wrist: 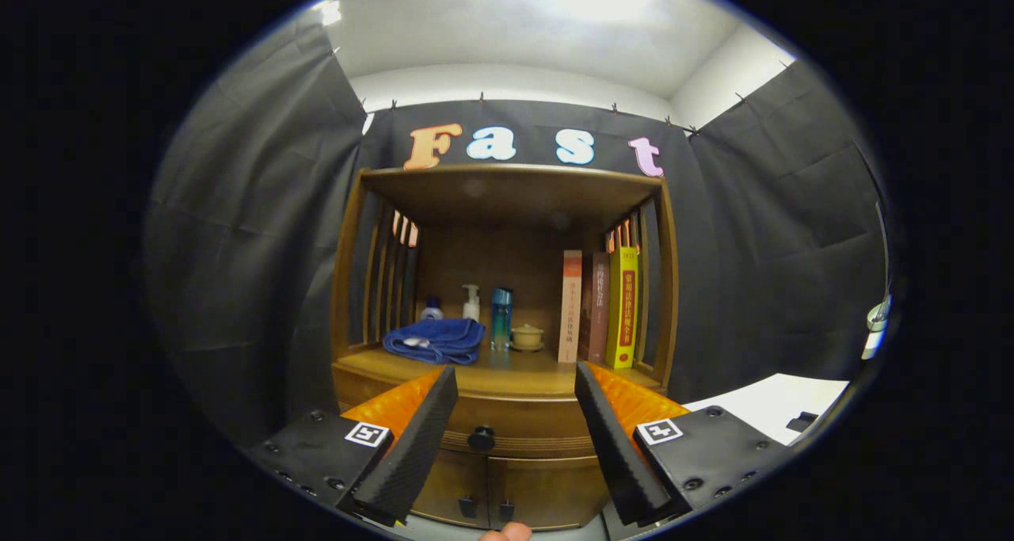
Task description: Pull open the drawer, take out the items inside it, and place them on the countertop above the cabinet.
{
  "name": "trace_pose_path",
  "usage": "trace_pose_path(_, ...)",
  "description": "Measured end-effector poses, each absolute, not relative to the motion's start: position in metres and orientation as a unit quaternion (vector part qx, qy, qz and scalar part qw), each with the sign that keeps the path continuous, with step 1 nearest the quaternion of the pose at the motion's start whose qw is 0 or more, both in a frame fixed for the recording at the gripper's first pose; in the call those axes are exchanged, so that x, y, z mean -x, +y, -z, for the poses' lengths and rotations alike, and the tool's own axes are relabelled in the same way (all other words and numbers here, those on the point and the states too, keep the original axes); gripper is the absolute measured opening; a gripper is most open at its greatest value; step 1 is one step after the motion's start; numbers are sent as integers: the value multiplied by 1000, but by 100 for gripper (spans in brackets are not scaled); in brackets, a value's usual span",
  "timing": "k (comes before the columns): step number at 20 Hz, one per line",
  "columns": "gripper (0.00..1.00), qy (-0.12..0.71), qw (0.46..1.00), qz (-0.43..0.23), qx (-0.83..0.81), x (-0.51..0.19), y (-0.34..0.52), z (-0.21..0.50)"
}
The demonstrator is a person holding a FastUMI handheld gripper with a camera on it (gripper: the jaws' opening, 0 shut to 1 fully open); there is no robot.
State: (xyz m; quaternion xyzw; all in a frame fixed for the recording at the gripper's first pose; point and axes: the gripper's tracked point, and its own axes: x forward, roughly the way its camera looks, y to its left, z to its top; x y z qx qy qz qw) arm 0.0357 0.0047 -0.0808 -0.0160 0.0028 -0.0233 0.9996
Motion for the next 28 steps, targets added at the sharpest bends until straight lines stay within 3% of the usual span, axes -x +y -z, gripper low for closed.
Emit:
trace_pose_path(9, 98, 37, 997, 51, -32, -68, -6, 207)
trace_pose_path(18, 99, 123, 992, -12, -7, -129, 45, 313)
trace_pose_path(28, 98, 147, 988, -30, -38, -148, 71, 337)
